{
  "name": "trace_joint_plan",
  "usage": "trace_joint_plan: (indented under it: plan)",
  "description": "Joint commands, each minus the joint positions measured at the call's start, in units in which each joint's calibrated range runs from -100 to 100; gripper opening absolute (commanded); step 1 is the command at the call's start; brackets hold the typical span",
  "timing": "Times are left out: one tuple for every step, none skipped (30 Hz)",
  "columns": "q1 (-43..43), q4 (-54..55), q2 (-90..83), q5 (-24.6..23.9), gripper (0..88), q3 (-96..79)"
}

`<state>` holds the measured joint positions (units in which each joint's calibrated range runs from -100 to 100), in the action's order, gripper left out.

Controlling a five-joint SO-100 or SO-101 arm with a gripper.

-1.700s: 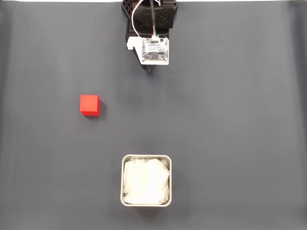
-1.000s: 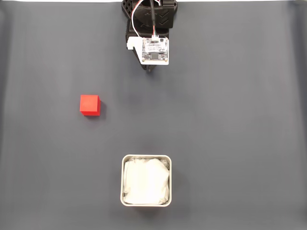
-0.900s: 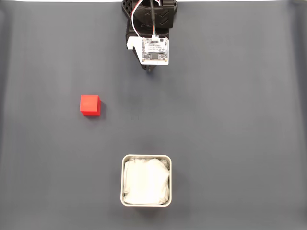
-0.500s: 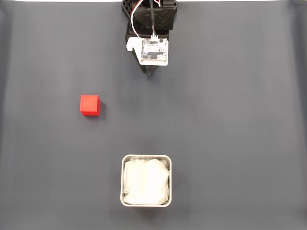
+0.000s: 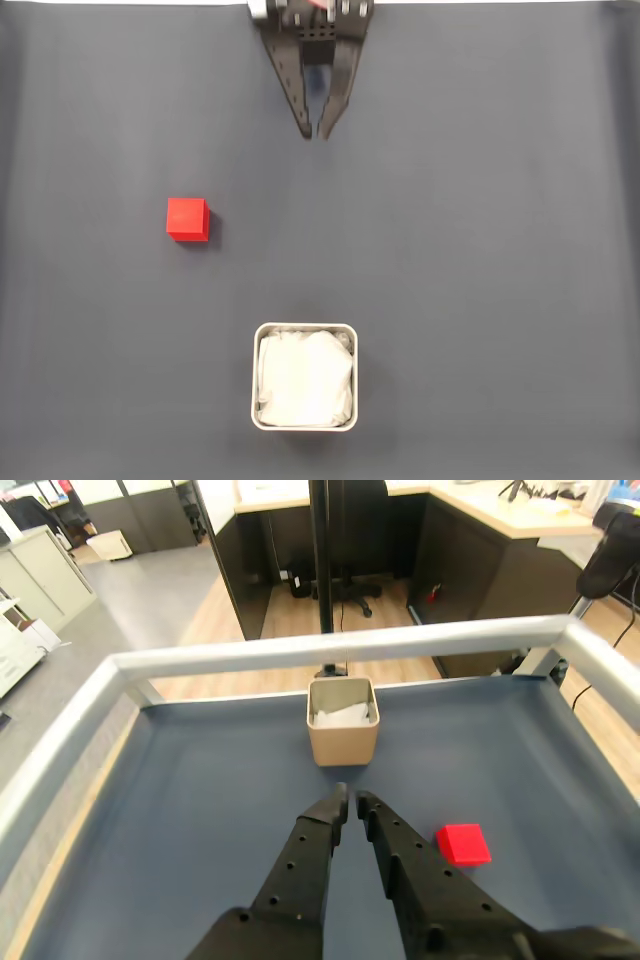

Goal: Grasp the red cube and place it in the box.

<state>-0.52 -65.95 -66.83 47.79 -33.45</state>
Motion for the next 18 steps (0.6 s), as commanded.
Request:
trace_joint_plan:
  plan:
    - [0.38, -4.79, 7.29, 0.49, 0.0, 12.83]
    - [0.24, -5.85, 8.25, 0.88, 0.0, 13.93]
    - [0.16, -6.51, 8.77, 1.27, 0.0, 14.57]
    - [0.09, -7.16, 9.2, 1.51, 0.0, 15.02]
    - [-0.26, -7.98, 9.72, 1.66, 0.0, 15.57]
    - [-0.69, -9.05, 10.33, 1.81, 0.0, 16.12]
    - [-1.26, -10.2, 11.02, 1.86, 0.0, 16.76]
    - [-1.82, -11.18, 11.63, 1.76, 0.0, 17.3]
    - [-2.39, -12.41, 12.23, 1.66, 0.0, 17.76]
    - [-3.03, -13.48, 12.75, 1.51, 0.0, 18.31]
    - [-3.88, -14.21, 13.27, 1.32, 0.0, 18.67]
    - [-4.59, -14.62, 13.53, 1.27, 0.0, 18.76]
    - [-5.45, -14.79, 13.88, 1.27, 0.0, 18.86]
    - [-6.44, -14.95, 14.23, 1.27, 0.0, 18.86]
    - [-7.51, -15.03, 14.66, 1.22, 0.0, 18.86]
    - [-8.36, -15.03, 14.92, 1.37, 0.0, 18.86]
    - [-9.07, -15.03, 15.09, 1.42, 0.0, 18.86]
    - [-9.92, -15.03, 15.44, 1.42, 0.0, 18.86]
